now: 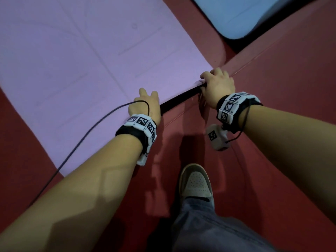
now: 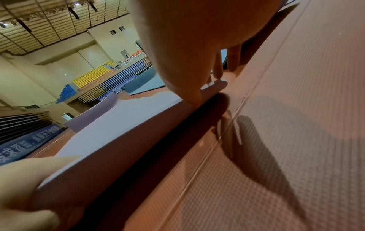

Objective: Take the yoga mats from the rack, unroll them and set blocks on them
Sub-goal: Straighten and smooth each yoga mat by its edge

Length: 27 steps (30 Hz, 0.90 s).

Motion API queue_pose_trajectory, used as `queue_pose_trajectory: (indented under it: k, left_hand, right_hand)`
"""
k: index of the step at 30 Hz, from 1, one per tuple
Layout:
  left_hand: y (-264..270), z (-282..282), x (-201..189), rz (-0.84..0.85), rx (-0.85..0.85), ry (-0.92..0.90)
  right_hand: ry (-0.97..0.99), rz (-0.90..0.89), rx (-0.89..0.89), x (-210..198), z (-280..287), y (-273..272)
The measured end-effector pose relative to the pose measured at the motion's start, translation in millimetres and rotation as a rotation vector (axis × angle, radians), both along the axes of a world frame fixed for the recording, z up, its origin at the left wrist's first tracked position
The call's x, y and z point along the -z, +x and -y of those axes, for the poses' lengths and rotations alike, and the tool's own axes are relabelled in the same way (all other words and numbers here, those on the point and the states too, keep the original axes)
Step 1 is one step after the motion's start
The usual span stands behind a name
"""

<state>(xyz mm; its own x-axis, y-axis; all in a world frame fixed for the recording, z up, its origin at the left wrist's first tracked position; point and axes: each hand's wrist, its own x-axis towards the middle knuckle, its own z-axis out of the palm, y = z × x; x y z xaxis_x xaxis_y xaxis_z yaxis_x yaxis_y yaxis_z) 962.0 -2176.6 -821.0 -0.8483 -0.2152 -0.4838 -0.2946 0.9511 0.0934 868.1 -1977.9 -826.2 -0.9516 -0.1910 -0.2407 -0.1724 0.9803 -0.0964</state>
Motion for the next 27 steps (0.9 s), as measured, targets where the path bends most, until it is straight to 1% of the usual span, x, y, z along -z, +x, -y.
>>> queue_pose_trajectory:
  k: [3,6,11,13,15,17,19,21,23,25,27]
  left_hand:
    - [-4,5,-3,-0.049,-0.022,0.009]
    - [-3,8,-7,-0.143,-0.058,0.073]
    - [-2,10,-14,-0.294,-0.096,0.108]
    - [-1,11,-16,-0.322,-0.092,0.109]
    - [0,11,-18,-0.337,-0.089,0.109]
    - [0,12,-21,-0.352,-0.091,0.109]
    - [-1,13,-24,-0.361,-0.092,0.107]
    - [-2,15,-26,-0.366,-0.094,0.106]
    - [-1,17,-27,-0.372,-0.1,0.099]
    - [0,18,-27,-0.376,-0.113,0.102]
    - [1,19,-28,-0.375,-0.118,0.107]
  right_hand:
    - [-0.076,-0.025,0.034,-4,-3,-12]
    - [-0.182,0.007,0.112,-9,-2,-19]
    - [-0.222,0.088,0.209,-7,-4,-21]
    - [-0.213,0.09,0.218,-6,-5,-22]
    - [-0.144,0.072,0.195,-8,-1,-23]
    - [-0.055,0.03,0.151,-10,3,-26]
    - [-0.041,-0.029,0.135,-15,9,-30]
    - [-0.156,-0.067,0.175,-20,18,-33]
    - [-0.352,-0.042,0.291,-26,31,-33]
    - [-0.536,0.053,0.428,-27,43,-28]
    - [-0.698,0.211,0.541,-24,50,-23]
